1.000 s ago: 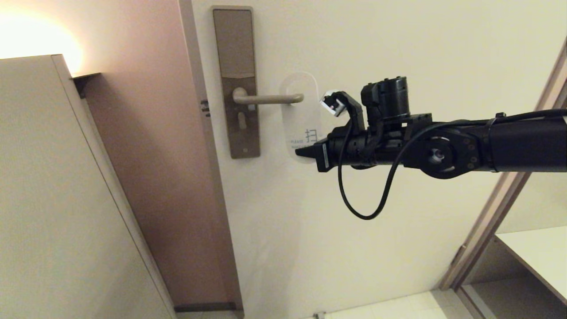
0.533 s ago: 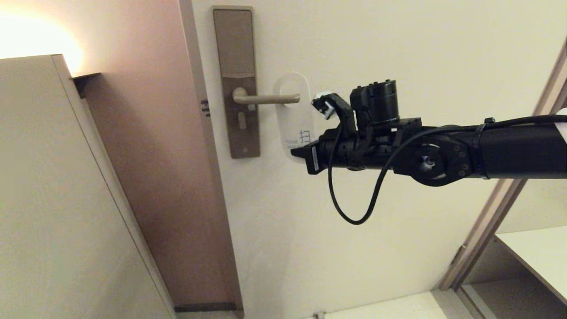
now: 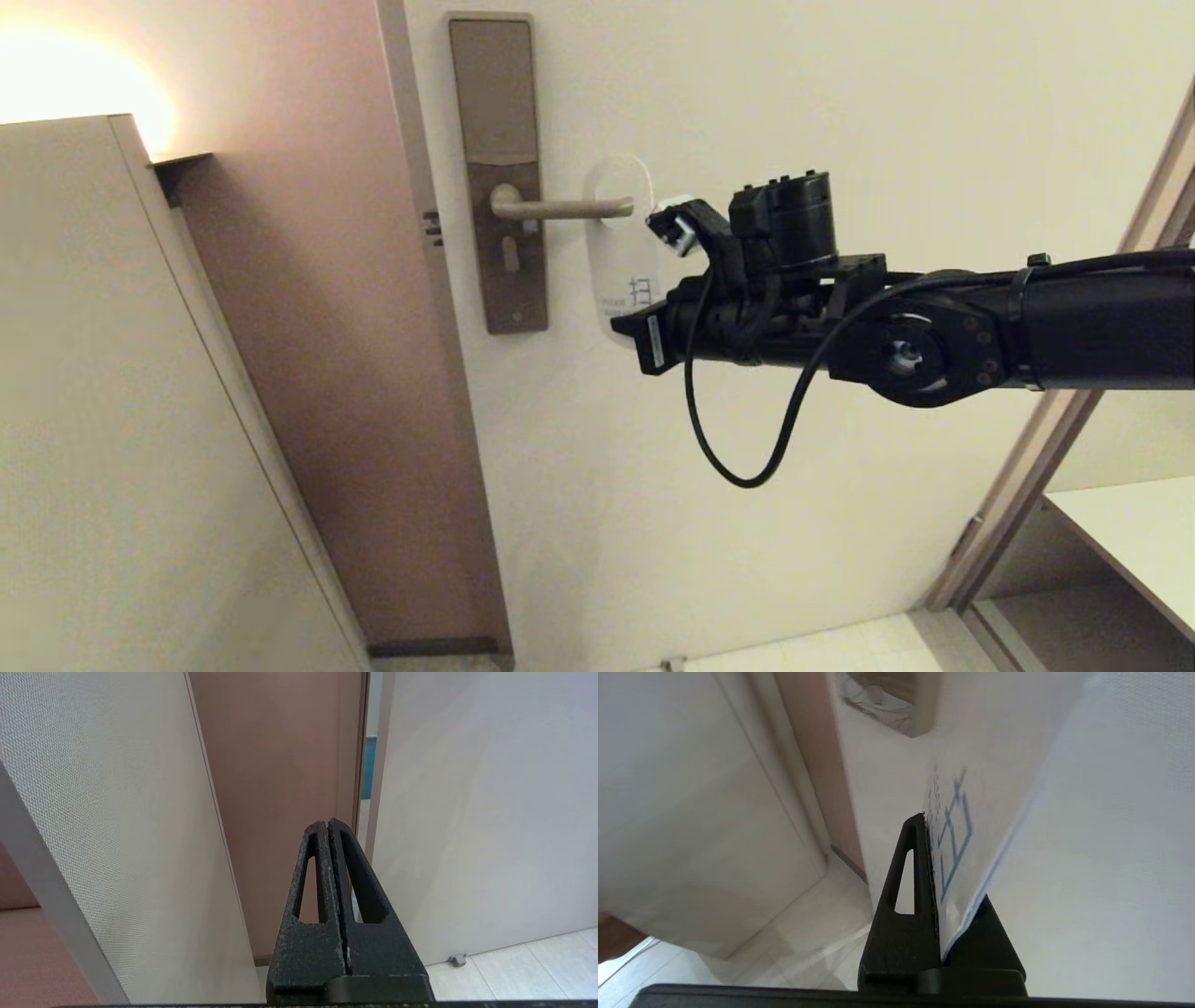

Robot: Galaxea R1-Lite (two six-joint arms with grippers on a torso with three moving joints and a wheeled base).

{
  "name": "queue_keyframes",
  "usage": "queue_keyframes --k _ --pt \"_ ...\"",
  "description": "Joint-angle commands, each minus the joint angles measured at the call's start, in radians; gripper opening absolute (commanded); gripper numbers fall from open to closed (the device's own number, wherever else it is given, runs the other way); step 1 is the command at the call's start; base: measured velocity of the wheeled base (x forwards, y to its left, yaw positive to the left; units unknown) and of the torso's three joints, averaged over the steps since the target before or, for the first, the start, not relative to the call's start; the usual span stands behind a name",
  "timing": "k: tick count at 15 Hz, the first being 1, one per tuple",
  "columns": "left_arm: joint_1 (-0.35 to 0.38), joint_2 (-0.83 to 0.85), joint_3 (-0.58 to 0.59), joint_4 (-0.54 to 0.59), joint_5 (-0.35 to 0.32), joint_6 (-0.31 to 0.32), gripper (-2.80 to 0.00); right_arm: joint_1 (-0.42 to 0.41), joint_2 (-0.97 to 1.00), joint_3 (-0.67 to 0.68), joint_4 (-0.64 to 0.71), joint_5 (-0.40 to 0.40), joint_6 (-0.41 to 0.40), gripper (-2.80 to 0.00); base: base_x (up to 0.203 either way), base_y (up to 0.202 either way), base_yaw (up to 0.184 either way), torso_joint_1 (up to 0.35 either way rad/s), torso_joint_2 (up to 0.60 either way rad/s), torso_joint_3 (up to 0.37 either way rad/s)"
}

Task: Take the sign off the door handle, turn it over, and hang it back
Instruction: Hang the sign back with the other side facing out

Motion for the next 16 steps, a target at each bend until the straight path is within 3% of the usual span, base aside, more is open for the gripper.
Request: queue_keyframes --k 1,16 --pt "0.000 0.000 0.000 0.000 0.000 0.001 -2.80 0.012 -0.023 0.009 -0.002 0.001 -0.001 -2.80 0.000 0.000 0.000 0.000 0.00 0.000" --pt "0.000 0.000 0.000 0.000 0.000 0.000 -2.80 0.098 -0.007 0.059 -0.046 -0.013 0.001 -2.80 0.000 0.000 0.000 0.000 0.00 0.000"
